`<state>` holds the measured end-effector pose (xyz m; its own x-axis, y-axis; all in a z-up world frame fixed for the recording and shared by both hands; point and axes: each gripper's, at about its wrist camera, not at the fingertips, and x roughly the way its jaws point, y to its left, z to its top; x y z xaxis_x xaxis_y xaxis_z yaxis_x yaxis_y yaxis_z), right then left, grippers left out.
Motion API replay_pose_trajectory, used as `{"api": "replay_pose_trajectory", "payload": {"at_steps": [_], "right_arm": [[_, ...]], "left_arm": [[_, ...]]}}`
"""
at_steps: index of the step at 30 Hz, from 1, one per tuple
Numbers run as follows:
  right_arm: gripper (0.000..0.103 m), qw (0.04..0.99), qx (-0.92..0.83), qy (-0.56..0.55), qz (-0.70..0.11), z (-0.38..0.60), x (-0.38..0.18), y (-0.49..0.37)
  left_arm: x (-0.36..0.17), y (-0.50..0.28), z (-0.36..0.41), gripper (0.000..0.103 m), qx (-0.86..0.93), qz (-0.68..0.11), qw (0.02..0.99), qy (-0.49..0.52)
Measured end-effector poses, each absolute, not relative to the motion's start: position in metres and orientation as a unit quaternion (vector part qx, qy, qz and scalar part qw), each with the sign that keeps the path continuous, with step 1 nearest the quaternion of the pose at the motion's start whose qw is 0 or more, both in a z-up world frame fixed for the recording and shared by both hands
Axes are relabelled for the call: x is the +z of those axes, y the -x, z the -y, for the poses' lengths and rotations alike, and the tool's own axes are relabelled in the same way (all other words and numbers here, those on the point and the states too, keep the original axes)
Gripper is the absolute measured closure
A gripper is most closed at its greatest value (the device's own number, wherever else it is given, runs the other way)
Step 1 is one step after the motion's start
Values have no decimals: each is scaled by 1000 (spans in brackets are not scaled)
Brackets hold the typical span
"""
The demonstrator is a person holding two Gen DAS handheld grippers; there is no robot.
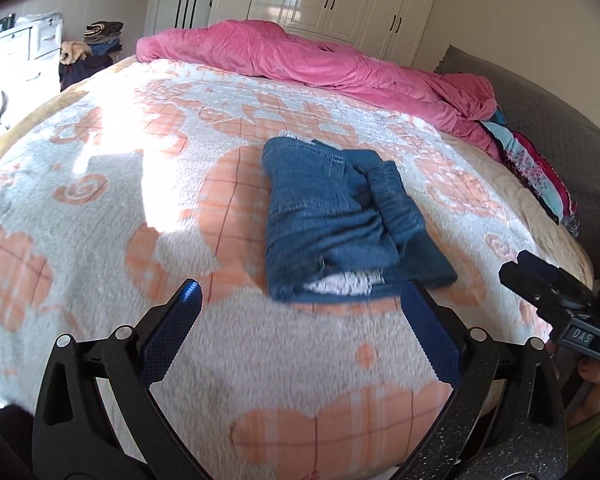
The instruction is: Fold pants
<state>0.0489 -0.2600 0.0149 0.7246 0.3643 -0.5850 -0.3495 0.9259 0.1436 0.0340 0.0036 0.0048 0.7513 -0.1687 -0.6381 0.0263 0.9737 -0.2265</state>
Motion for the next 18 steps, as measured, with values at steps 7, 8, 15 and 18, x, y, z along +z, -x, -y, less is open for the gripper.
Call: {"api": "replay_pose_trajectory", "payload": {"at_steps": [7,8,15,18], "right_arm": [[5,927,188,-3,-325,261,10,-26],[5,926,187,-2,-327,260,9,-23],[5,920,193,12,-340,253,-3,-8],[4,917,197,16,-346,248,-7,-8]], "left_arm": [[-3,-10,0,9,-47,-357,926,109],[-5,-6,1,9,-45,-358,926,109],[-16,7,6,9,-46,-365,924,105],[-18,5,6,9,-44,-370,922,105]]}}
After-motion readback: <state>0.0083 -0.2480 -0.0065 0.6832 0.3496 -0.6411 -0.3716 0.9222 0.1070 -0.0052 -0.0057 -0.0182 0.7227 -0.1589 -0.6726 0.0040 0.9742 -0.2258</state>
